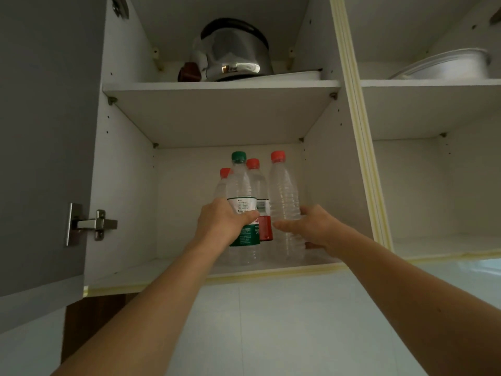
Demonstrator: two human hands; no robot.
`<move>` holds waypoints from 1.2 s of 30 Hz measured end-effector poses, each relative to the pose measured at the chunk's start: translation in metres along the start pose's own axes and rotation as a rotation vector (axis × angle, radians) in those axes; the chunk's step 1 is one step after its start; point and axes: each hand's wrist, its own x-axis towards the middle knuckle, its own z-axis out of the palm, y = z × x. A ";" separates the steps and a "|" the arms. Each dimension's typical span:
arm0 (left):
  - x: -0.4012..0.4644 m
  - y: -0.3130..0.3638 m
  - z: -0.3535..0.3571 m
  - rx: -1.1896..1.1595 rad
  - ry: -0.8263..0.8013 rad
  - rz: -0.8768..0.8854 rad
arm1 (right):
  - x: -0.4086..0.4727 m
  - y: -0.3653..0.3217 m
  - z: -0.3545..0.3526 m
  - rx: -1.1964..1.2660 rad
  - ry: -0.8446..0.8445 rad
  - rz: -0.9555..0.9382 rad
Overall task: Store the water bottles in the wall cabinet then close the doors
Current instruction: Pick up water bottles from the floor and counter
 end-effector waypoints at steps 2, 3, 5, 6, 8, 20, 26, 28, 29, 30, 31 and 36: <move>0.003 0.002 0.008 0.022 0.035 -0.011 | 0.004 0.000 0.002 -0.023 0.010 0.016; 0.004 0.002 0.011 0.030 0.051 -0.023 | 0.005 0.000 0.003 -0.036 0.017 0.025; 0.004 0.002 0.016 0.046 0.084 -0.047 | 0.007 0.000 0.004 -0.060 0.023 0.046; 0.003 0.003 0.017 0.052 0.099 -0.054 | 0.007 -0.001 0.004 -0.075 0.022 0.056; 0.001 0.004 0.018 0.063 0.115 -0.054 | 0.006 -0.003 0.002 -0.098 0.020 0.059; -0.041 0.070 -0.040 0.296 0.000 0.091 | -0.078 -0.032 -0.057 -0.572 0.065 -0.173; -0.113 0.125 -0.019 0.151 0.147 0.183 | -0.171 -0.023 -0.101 -0.631 0.242 -0.331; -0.141 0.138 -0.003 0.057 0.158 0.176 | -0.203 -0.007 -0.115 -0.606 0.257 -0.355; -0.157 0.143 0.007 0.010 0.150 0.165 | -0.218 0.002 -0.122 -0.604 0.267 -0.359; -0.174 0.145 0.018 -0.034 0.131 0.149 | -0.232 0.012 -0.128 -0.608 0.276 -0.360; -0.192 0.147 0.029 -0.069 0.102 0.132 | -0.245 0.023 -0.134 -0.606 0.281 -0.354; -0.287 0.146 0.088 -0.117 -0.019 0.056 | -0.315 0.094 -0.155 -0.487 0.253 -0.201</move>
